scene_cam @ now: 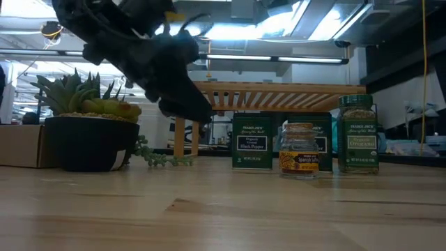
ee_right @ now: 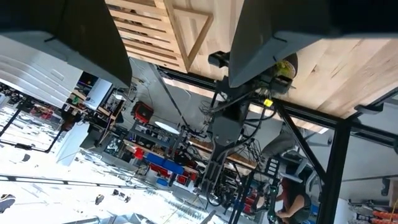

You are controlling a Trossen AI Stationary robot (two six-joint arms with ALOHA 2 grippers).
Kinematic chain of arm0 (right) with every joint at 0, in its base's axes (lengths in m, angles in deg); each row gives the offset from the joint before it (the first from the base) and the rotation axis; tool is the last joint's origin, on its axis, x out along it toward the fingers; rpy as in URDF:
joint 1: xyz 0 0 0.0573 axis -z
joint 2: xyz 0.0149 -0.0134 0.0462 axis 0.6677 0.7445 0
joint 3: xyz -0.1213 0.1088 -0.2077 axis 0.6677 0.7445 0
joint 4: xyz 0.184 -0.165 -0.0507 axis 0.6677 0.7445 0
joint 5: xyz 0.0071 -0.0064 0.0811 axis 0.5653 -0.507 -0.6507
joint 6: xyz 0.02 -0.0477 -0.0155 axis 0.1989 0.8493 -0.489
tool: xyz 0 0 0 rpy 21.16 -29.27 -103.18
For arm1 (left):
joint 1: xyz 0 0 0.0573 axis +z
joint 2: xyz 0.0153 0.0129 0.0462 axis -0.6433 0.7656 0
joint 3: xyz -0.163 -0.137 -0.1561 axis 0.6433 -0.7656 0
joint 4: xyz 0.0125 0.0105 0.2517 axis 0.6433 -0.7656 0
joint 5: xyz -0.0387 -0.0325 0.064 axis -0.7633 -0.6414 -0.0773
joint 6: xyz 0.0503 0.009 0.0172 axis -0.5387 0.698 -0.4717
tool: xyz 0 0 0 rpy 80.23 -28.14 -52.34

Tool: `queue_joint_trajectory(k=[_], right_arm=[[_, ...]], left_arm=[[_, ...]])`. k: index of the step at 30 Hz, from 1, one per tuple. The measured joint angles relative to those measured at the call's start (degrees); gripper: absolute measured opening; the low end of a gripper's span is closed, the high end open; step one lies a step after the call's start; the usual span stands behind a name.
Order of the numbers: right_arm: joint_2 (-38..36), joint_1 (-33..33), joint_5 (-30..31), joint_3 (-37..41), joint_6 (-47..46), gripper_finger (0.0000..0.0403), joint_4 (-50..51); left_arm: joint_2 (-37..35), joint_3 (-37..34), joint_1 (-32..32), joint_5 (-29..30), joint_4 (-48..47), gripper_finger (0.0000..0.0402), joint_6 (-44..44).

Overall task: Shelf spices
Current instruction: Put the green seasoning can on the shelf

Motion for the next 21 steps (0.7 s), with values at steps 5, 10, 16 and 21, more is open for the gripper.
queue_joint_trajectory(k=[5, 10, 16, 21], right_arm=[[0.02, 0.0, 0.01, 0.0, -0.01, 0.0273, 2.92], [0.0, 0.0, 0.01, 0.0, 0.0, 0.0273, 4.22], [0.02, 0.0, 0.01, -0.02, 0.0, 0.0273, 5.42], [0.02, 0.0, 0.0, -0.02, 0.0, 0.0273, 5.43]], left_arm=[[3.02, 2.08, 0.02, 4.05, 0.04, 0.0229, -1.92], [5.74, 3.63, 0.78, 4.98, 0.46, 0.023, -2.35], [8.72, 6.26, 0.78, 4.89, 0.46, 0.023, -4.27], [10.0, 8.35, 0.76, 3.19, 0.46, 0.023, -4.27]])
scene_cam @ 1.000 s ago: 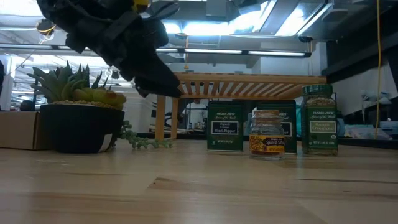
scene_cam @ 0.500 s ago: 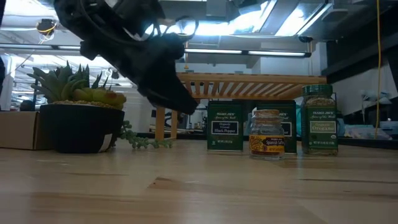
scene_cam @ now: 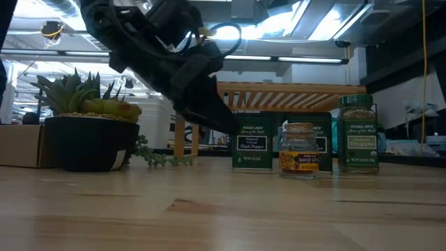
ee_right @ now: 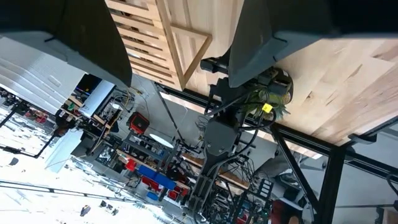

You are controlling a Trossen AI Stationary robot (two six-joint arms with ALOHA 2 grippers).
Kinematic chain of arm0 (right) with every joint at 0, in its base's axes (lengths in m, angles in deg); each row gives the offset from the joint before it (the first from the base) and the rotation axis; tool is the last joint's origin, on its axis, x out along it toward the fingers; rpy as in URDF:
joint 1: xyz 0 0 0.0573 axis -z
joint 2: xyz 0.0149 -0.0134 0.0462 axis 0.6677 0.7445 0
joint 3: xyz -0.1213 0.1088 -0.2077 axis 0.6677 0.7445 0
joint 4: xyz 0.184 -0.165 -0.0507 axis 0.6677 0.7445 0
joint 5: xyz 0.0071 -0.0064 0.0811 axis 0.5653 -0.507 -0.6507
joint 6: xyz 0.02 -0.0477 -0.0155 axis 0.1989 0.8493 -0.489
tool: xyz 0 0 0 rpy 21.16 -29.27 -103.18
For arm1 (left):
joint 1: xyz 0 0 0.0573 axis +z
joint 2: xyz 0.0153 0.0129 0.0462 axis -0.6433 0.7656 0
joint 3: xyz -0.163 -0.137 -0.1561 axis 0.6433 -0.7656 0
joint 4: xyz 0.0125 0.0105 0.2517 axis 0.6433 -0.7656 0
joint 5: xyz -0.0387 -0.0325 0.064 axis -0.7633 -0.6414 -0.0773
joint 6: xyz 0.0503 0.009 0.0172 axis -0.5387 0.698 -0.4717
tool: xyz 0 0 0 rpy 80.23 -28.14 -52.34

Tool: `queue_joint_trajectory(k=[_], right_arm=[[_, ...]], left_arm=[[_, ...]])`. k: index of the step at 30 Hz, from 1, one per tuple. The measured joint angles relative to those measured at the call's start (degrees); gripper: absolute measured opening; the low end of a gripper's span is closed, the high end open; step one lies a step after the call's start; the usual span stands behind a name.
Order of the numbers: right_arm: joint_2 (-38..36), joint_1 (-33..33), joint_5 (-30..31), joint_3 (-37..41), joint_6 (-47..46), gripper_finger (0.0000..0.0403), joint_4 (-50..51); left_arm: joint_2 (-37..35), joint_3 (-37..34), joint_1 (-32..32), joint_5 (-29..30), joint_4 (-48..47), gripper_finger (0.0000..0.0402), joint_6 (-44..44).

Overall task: Shelf spices
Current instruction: Put the green seasoning can on the shelf

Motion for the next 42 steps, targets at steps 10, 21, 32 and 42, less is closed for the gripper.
queue_joint_trajectory(k=[10, 21, 32, 42], right_arm=[[0.0, 0.0, -0.01, 0.0, 0.0, 0.0273, 0.07], [0.0, 0.0, -0.04, 0.0, -1.28, 0.0273, 0.72], [0.0, 0.02, -0.15, -0.02, -2.72, 0.0273, 1.33], [0.0, 0.02, -0.17, -0.02, -2.75, 0.0273, 1.33]], left_arm=[[0.73, 0.41, 0.0, -0.28, 3.32, 0.023, -0.09], [6.77, 2.6, 0.0, -1.99, 6.79, 0.023, -1.96], [7.03, 4.1, 0.02, -1.93, 6.9, 0.0128, -4.26], [7.03, 4.1, 0.02, -1.93, 6.91, 0.0109, -4.09]])
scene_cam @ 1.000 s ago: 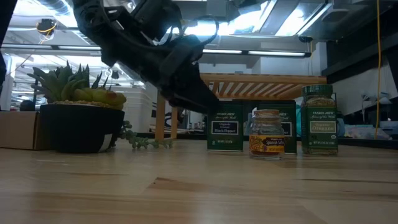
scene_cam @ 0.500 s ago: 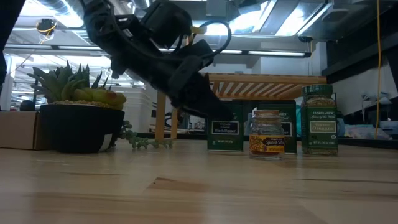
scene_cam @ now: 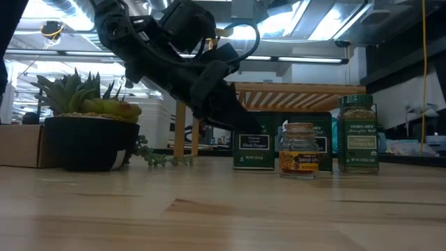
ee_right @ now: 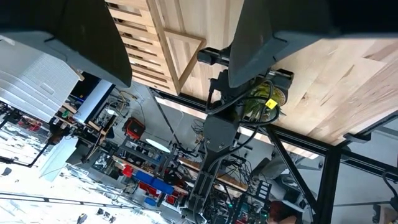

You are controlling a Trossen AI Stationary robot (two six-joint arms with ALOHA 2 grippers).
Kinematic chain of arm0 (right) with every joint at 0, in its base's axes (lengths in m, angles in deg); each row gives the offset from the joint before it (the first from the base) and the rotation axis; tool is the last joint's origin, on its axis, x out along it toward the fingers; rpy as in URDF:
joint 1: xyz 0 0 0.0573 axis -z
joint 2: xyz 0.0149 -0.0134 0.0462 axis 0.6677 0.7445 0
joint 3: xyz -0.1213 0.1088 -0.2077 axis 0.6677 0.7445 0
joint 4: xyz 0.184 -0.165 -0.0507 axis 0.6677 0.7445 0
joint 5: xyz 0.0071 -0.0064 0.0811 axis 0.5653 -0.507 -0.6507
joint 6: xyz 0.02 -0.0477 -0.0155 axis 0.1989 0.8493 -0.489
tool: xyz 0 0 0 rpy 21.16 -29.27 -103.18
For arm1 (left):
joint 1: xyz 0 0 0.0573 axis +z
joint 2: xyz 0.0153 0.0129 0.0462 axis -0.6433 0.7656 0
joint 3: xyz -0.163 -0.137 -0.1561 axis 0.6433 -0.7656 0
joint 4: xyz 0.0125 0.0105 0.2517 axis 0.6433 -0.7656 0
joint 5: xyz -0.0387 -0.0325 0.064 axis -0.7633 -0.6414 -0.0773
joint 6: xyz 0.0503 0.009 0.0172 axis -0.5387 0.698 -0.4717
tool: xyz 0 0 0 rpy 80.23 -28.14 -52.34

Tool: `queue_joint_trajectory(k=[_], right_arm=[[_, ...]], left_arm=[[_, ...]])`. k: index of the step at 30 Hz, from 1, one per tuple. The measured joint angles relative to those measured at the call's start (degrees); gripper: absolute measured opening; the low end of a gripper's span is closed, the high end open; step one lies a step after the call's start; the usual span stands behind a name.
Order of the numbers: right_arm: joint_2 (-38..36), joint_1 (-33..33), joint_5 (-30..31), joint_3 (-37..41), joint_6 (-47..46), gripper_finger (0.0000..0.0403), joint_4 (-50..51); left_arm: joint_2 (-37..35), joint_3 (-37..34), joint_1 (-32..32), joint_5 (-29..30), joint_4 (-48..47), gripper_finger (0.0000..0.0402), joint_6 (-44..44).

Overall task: Shelf spices
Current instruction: Put the green seasoning can on the shelf

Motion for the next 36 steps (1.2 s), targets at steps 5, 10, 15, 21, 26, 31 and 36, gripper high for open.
queue_joint_trajectory(k=[5, 10, 15, 21, 26, 31, 36], right_arm=[[0.0, 0.0, 0.0, 0.0, 0.0, 0.0273, 0.0], [0.0, 0.0, 0.0, 0.01, 0.0, 0.0273, 0.01], [-0.02, 0.0, -0.02, 0.01, 0.0, 0.0273, 0.05], [-0.01, 0.0, -0.02, 0.02, 0.01, 0.0273, 0.84], [0.24, 0.0, -0.04, 0.02, -1.61, 0.0273, 1.27], [0.37, -0.02, -0.07, 0.02, -2.82, 0.0273, 1.61], [0.37, -0.02, -0.52, 0.02, -2.82, 0.0273, 1.68]], left_arm=[[-0.74, -0.04, -0.07, -0.01, -0.39, 0.0109, 0.68], [-4.41, -0.04, -0.15, -0.04, -0.66, 0.0109, 0.98], [-9.13, -0.04, -0.13, -0.01, -2.38, 0.0109, -0.4], [-14.29, 1.64, 0.52, -0.06, -3.83, 0.0109, -2.87], [-15.67, 9.64, 2.6, -0.04, -10.35, 0.0109, -11.02], [-15.45, 21.36, 6.22, -0.56, -21.55, 0.0109, -18.59], [-14.54, 28.83, 11.78, -9.29, -25.39, 0.0109, -19.84]])
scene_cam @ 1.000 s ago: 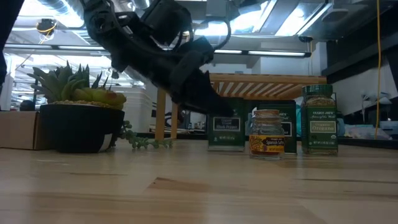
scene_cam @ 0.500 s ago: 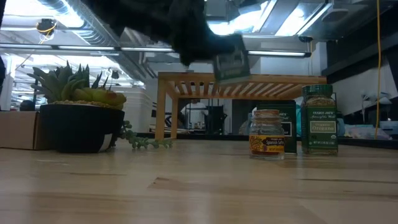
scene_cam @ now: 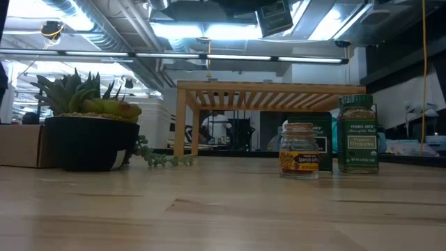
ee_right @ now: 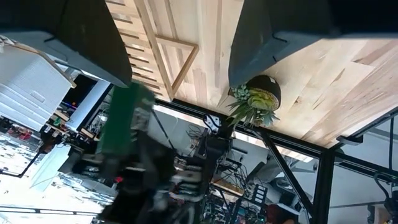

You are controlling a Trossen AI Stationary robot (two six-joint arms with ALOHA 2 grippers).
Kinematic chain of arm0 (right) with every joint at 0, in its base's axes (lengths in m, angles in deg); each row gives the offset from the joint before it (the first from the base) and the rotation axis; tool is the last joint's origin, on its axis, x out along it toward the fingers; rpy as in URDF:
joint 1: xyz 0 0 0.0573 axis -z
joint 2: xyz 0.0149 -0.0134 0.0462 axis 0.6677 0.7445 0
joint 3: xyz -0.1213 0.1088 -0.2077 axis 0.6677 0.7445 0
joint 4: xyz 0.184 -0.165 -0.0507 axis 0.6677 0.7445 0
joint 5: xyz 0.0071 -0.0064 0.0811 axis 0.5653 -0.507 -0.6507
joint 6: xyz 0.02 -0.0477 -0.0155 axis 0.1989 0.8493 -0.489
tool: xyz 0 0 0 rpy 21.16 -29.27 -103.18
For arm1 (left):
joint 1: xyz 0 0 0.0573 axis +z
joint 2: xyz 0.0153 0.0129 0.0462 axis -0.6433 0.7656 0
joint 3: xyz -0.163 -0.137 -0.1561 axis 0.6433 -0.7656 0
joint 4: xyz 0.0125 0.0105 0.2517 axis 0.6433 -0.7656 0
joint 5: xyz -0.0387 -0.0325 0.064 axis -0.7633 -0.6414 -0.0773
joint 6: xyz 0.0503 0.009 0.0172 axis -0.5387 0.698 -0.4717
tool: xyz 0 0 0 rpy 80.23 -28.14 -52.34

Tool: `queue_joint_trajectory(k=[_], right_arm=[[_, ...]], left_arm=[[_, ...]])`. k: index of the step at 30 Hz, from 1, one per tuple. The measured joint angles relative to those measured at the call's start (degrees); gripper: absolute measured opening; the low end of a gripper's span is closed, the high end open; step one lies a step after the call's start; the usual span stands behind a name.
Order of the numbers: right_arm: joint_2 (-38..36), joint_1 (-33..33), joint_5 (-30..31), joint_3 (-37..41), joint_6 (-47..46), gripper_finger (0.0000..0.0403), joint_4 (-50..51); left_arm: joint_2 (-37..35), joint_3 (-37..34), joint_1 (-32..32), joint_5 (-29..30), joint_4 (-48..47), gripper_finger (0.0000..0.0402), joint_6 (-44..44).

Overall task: Shelf spices
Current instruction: Put the green seasoning can on the shelf

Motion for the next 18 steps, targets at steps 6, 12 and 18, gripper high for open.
queue_joint_trajectory(k=[6, 12, 18], right_arm=[[0.0, 0.0, 0.02, 0.0, 0.0, 0.0273, -0.01], [0.0, 0.02, 0.02, 0.0, 0.18, 0.0273, -0.04], [0.0, 0.02, 0.04, 0.0, 1.68, 0.0273, -0.04]], left_arm=[[3.73, 4.55, 6.7, -8.94, 0.04, 0.0109, -0.86], [10.86, 10.01, 10.61, -14.08, -0.19, 0.0109, -1.83], [18.69, 18.95, 12.6, -19.46, -0.26, 0.0109, -1.76]])
